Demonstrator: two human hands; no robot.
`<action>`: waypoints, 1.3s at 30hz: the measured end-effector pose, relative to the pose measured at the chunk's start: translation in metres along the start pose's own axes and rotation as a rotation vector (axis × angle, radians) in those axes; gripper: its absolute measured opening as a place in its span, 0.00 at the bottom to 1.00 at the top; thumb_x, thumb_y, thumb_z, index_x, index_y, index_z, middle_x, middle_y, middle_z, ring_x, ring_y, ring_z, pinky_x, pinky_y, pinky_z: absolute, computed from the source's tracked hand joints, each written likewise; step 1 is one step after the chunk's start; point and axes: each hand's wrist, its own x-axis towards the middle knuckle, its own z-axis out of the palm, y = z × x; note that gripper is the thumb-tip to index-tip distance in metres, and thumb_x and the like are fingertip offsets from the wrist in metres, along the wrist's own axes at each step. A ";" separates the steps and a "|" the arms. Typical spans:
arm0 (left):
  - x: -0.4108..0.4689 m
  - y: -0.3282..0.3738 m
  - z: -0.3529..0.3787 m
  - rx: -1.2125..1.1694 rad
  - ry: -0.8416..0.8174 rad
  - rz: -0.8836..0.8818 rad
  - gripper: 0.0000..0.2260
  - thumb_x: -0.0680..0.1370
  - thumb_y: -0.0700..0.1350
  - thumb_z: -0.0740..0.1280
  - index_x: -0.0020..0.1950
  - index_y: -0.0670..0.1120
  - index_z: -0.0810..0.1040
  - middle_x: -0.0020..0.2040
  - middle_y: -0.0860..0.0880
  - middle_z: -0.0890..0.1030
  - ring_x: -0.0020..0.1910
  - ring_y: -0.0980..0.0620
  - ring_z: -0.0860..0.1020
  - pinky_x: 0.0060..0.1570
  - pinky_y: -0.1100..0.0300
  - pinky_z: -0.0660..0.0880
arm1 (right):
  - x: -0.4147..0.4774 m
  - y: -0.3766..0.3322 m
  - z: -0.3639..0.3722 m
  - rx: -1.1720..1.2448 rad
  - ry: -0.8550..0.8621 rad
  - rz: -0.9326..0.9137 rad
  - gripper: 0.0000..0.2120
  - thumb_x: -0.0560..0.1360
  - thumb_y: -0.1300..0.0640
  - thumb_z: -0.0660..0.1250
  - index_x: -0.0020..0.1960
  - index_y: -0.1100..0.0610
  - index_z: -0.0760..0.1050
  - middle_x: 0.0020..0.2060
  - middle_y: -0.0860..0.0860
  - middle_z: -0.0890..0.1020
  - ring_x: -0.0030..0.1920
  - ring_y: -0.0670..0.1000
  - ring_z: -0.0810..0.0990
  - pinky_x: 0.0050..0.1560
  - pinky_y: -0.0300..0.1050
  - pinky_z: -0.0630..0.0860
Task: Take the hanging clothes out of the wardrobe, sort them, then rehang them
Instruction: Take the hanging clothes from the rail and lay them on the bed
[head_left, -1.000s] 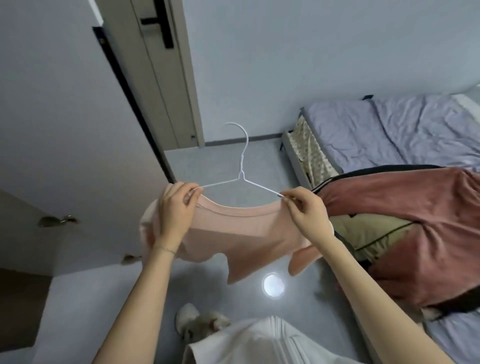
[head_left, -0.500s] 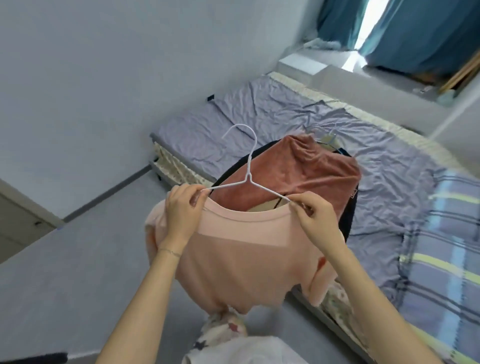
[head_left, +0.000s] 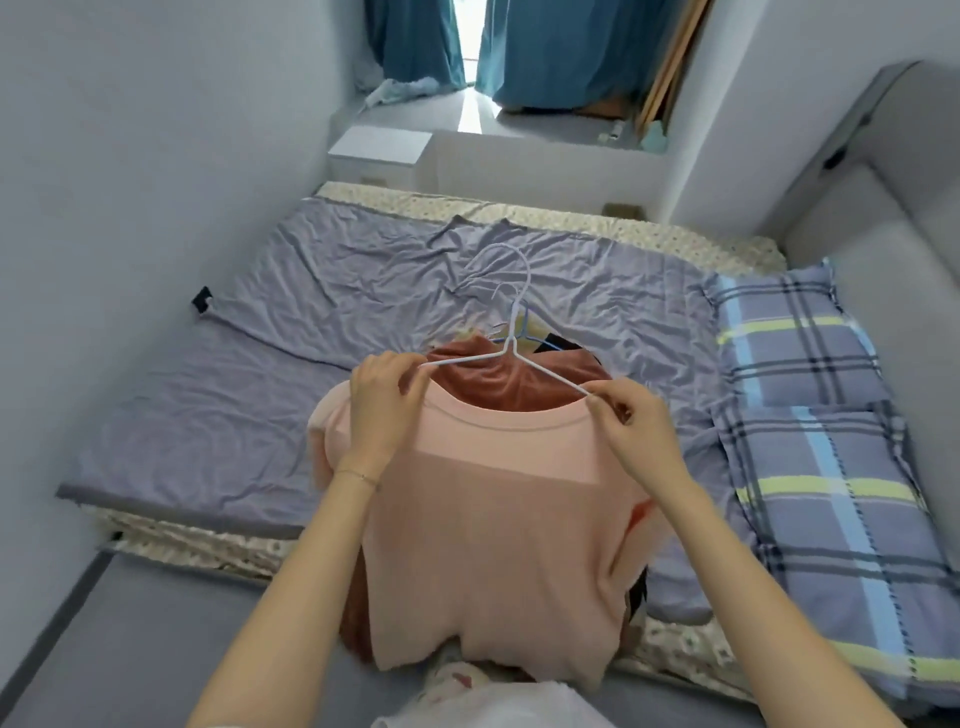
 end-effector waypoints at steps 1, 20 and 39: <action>0.020 -0.004 0.010 0.006 -0.025 0.014 0.06 0.78 0.47 0.69 0.46 0.45 0.83 0.41 0.46 0.81 0.43 0.43 0.76 0.50 0.46 0.70 | 0.017 0.003 0.003 -0.012 0.007 0.014 0.09 0.76 0.63 0.67 0.53 0.54 0.83 0.39 0.39 0.79 0.43 0.37 0.76 0.43 0.29 0.68; 0.198 -0.117 0.269 0.149 -0.576 0.073 0.11 0.82 0.45 0.62 0.61 0.48 0.79 0.58 0.49 0.82 0.57 0.44 0.77 0.58 0.48 0.70 | 0.229 0.220 0.115 -0.241 -0.252 0.350 0.12 0.77 0.63 0.63 0.56 0.57 0.82 0.53 0.51 0.84 0.56 0.52 0.79 0.54 0.43 0.72; 0.186 -0.174 0.359 0.128 -0.458 -0.085 0.09 0.77 0.40 0.67 0.55 0.51 0.76 0.55 0.53 0.78 0.54 0.46 0.73 0.52 0.45 0.71 | 0.253 0.302 0.176 -0.493 -0.407 0.429 0.17 0.78 0.54 0.62 0.66 0.53 0.74 0.62 0.53 0.74 0.64 0.56 0.70 0.65 0.51 0.67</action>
